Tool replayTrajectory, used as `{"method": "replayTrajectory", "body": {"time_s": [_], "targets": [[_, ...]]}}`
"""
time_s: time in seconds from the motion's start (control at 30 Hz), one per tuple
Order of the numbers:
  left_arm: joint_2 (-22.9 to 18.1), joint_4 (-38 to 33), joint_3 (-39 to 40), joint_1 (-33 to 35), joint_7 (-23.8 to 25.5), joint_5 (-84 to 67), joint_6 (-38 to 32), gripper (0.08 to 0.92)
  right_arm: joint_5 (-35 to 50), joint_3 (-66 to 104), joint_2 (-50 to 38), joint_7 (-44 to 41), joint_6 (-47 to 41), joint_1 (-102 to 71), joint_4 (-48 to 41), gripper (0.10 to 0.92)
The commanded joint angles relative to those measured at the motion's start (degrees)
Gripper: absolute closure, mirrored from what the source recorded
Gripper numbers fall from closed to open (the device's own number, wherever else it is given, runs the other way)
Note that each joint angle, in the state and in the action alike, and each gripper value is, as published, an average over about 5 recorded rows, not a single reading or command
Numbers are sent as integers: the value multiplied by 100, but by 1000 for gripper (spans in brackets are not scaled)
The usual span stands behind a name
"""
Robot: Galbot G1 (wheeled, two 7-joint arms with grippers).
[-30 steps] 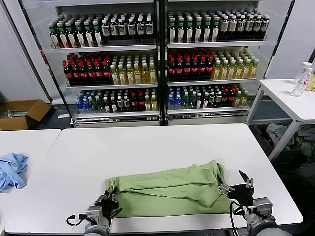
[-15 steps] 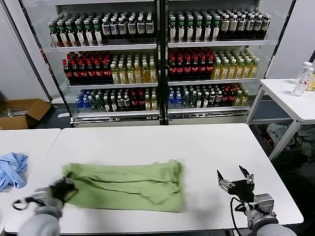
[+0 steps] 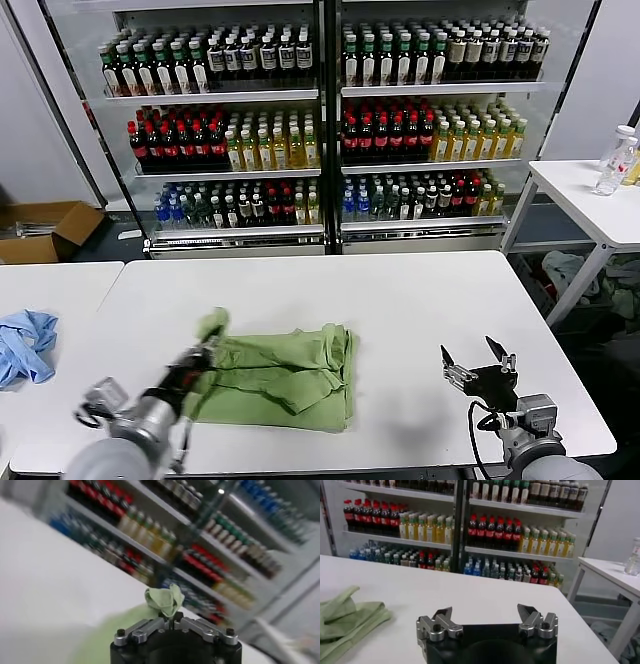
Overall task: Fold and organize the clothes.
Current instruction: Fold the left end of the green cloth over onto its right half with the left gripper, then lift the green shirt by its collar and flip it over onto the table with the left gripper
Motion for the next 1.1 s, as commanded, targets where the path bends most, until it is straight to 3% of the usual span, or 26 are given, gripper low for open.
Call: {"method": "replayTrajectory", "body": {"time_s": [0.03, 0.23, 0.47, 0.63, 0.87, 1.1], "targets": [[-1255, 825, 2203, -876, -19, 6, -187, 905, 14, 1, -6, -1, 13, 15, -6, 203], [-1333, 1520, 2604, -1317, 71, 1977, -355, 867, 38, 25, -29, -3, 43, 27, -29, 203], [-1064, 565, 2703, -891, 495, 2348, -533, 681, 127, 77, -107, -6, 57, 57, -82, 203], [-684, 171, 1964, -448, 574, 2748, -650, 542, 163, 61, -135, -15, 69, 118, -133, 203], [-16, 1265, 697, -161, 163, 3962, -901, 334, 126, -52, -52, -20, 86, 220, -202, 203], [82, 1880, 643, -147, 152, 3971, -637, 186, 82, -116, 4, -20, 90, 295, -251, 203]]}}
